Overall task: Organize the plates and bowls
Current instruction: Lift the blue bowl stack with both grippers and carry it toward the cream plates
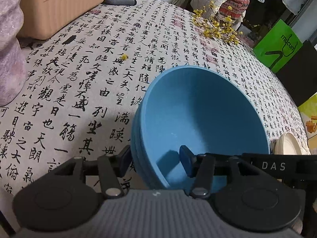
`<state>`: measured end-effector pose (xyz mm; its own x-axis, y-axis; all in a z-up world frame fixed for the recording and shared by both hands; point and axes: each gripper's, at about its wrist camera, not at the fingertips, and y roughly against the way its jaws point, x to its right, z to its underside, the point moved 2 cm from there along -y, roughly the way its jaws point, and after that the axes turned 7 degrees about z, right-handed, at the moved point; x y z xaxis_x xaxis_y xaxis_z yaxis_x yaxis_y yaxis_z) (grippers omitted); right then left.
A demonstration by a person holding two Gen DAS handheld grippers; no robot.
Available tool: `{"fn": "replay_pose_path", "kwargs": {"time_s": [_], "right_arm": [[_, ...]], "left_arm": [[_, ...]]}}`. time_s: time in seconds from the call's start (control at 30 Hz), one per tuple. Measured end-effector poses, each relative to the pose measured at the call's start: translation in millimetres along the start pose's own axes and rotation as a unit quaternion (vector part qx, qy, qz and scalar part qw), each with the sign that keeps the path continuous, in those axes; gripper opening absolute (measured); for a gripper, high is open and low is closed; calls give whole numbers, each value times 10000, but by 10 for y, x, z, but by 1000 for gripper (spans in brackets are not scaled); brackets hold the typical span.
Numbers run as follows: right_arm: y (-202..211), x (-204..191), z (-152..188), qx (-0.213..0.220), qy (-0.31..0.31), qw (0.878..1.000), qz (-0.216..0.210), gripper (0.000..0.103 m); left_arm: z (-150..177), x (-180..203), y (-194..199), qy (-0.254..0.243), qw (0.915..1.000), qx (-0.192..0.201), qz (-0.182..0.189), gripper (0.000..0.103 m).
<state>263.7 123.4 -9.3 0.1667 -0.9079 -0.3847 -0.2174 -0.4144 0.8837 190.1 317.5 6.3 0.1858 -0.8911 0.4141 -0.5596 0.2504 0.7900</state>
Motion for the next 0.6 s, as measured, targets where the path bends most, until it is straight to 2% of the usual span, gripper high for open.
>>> {"fn": "replay_pose_path", "kwargs": {"time_s": [0.6], "right_arm": [[301, 160, 162, 153, -38, 9999, 12, 38]], "left_arm": [[106, 223, 89, -159, 9998, 105, 15, 53]]}}
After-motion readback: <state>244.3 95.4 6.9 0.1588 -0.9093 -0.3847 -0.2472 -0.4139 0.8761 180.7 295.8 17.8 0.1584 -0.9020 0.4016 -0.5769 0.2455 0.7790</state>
